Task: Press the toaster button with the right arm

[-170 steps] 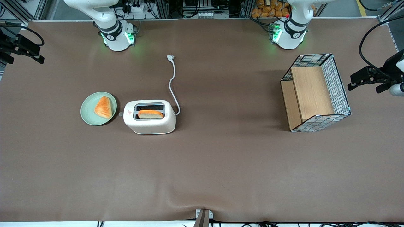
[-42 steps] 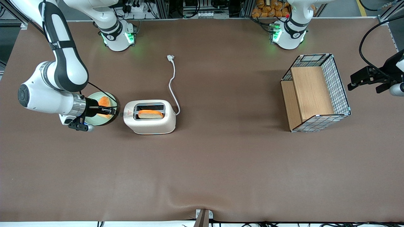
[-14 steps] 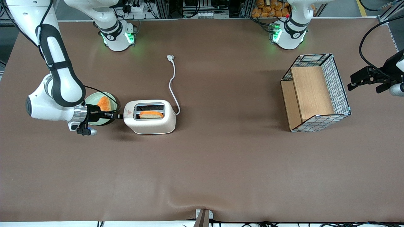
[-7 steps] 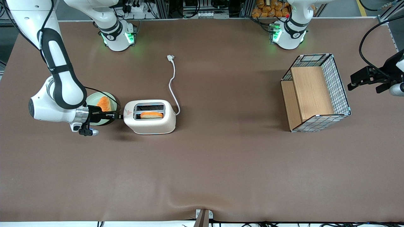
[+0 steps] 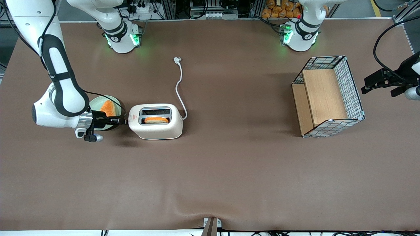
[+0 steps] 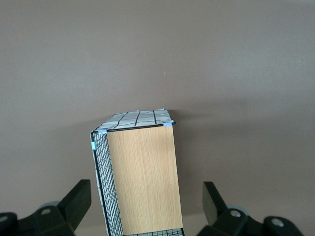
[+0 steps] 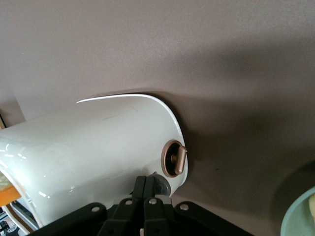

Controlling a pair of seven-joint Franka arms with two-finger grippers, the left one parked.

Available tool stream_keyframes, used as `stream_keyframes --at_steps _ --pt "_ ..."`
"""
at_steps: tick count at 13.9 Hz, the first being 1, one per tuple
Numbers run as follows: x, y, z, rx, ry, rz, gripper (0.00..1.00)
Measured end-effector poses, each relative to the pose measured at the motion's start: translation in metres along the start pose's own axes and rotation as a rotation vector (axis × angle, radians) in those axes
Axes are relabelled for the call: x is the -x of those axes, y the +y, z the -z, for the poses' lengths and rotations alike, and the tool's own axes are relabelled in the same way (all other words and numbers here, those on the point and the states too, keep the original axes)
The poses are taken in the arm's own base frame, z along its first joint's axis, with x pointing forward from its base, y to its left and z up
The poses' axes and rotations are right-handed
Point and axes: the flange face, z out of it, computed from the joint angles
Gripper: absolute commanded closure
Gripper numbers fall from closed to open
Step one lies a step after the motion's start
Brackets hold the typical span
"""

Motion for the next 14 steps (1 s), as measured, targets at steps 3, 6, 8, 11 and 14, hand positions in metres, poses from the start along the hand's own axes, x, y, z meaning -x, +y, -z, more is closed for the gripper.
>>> stream_keyframes --at_steps 3,6,8,11,14 --pt "0.000 0.001 0.000 -0.009 -0.001 0.001 1.00" --pt "0.000 -0.006 0.003 -0.030 -0.035 -0.011 1.00" --pt "-0.004 -0.013 0.013 -0.040 -0.052 -0.024 1.00" --pt "-0.008 -0.028 0.036 0.006 -0.054 -0.017 1.00" --pt "-0.008 -0.053 0.076 0.078 -0.105 -0.035 1.00"
